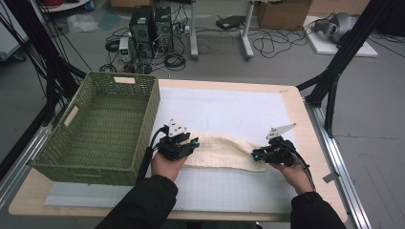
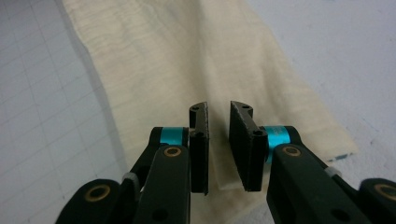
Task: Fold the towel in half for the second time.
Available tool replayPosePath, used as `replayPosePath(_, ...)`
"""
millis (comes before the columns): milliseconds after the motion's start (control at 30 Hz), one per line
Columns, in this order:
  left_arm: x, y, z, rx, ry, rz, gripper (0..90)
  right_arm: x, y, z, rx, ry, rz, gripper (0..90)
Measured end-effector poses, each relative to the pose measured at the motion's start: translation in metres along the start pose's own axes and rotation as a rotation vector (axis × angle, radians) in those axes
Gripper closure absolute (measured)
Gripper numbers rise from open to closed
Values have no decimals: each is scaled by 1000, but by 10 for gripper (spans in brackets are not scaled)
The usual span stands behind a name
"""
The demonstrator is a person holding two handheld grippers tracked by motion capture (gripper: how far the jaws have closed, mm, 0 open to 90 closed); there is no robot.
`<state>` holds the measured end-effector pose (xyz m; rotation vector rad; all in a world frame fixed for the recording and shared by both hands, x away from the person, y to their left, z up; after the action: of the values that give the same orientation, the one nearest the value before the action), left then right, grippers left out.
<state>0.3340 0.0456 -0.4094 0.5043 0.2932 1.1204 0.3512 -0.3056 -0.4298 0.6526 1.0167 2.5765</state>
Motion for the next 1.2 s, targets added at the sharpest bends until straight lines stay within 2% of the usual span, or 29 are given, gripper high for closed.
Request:
replayPosePath(100, 3, -6, -1, 10, 10, 13, 608, 0, 1, -2, 5, 8, -5, 829)
replayPosePath(167, 4, -8, -2, 10, 13, 23, 608, 1, 2, -2, 15, 16, -11, 824)
replayPosePath(300, 11, -18, -4, 51, 23, 37, 605, -3, 13, -1, -68, 1, -54, 729)
replayPosePath(367, 15, -24, -6, 74, 30, 58, 605, -7, 18, 1, -95, -7, -80, 663)
replayPosePath(467, 21, -34, -9, 96, 56, 85, 605, -16, 22, 5, -101, -26, -116, 566)
replayPosePath(567, 26, -45, -13, 136, 76, 113, 575, -27, 18, 10, -80, -46, -132, 528)
replayPosePath(633, 29, -51, -15, 155, 102, 113, 564, -36, 14, 10, -62, -72, -139, 517)
replayPosePath(700, 30, -54, -16, 163, 110, 107, 611, -44, 9, 8, -63, -108, -128, 517)
replayPosePath(767, 31, -55, -17, 167, 114, 80, 716, -50, 5, 6, -67, -130, -108, 557)
replayPosePath(800, 31, -55, -17, 163, 112, 72, 828, -52, 3, 6, -71, -133, -94, 600)
replayPosePath(833, 31, -55, -17, 166, 114, 70, 839, -52, 1, 5, -76, -133, -85, 669)
replayPosePath(867, 30, -54, -16, 161, 118, 70, 850, -53, 1, 5, -90, -124, -59, 777)
replayPosePath(900, 30, -52, -15, 150, 108, 79, 855, -52, 0, 5, -102, -127, -25, 827)
replayPosePath(933, 30, -49, -14, 137, 107, 85, 858, -51, 0, 5, -105, -113, -26, 849)
replayPosePath(1067, 29, -38, -9, 91, 110, 81, 860, -42, 10, 8, -132, -73, -39, 856)
replayPosePath(1133, 26, -29, -10, 47, 103, 79, 860, -35, 20, 8, -146, -46, -45, 856)
replayPosePath(1200, 24, -20, -13, 30, 107, 67, 859, -25, 29, 7, -148, -20, -59, 854)
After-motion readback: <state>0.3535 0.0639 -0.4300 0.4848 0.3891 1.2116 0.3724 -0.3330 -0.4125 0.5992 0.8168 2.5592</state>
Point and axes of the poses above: each handheld gripper's, and its own axes: y roughly backward along the jaws, z roughly out of its top, x roughly to its left, the point moved 1 cm from there along -y, roughly forward along the jaws, and after that the axes turned 13 degrees about z, right-handed, at the moved point
